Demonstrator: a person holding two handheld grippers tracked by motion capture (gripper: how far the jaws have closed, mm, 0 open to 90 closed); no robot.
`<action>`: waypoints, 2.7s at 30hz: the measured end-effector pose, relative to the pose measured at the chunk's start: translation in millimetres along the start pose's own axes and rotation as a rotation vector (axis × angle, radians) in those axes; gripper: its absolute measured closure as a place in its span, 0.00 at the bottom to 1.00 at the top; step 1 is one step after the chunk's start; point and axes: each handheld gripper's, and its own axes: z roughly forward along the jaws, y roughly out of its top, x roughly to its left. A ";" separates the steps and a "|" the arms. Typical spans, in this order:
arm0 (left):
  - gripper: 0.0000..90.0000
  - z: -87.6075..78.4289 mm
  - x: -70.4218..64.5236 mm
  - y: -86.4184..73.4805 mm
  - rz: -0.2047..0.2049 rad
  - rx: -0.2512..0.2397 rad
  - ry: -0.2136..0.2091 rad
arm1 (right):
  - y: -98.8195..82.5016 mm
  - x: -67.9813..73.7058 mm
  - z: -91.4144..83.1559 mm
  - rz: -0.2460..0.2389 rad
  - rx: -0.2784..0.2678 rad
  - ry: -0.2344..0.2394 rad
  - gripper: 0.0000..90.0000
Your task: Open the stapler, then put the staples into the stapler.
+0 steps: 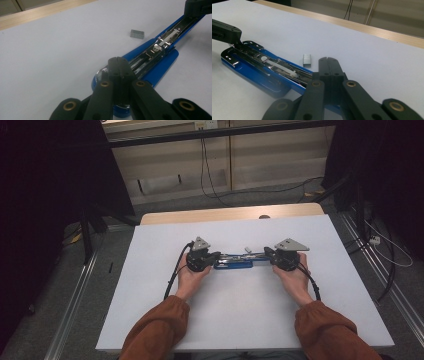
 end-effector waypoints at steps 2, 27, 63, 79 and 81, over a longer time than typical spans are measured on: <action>1.00 -0.5 -0.3 0.3 0.003 -0.003 0.003 | -0.2 0.0 0.2 0.000 0.002 0.001 1.00; 0.87 -6.9 -7.1 8.2 -0.016 -0.049 0.007 | 3.0 -3.2 -1.3 0.034 -0.022 0.025 0.86; 0.04 -31.7 -0.9 2.5 -0.053 -0.063 0.077 | 11.3 -7.4 -6.5 0.075 -0.030 0.101 0.14; 0.05 -59.7 -7.7 -11.9 -0.032 -0.084 0.068 | 16.8 -9.5 -6.2 0.075 -0.024 0.115 0.12; 0.06 -66.2 -9.2 -15.7 -0.030 -0.082 0.070 | 16.0 -8.5 -6.1 0.069 -0.008 0.097 0.12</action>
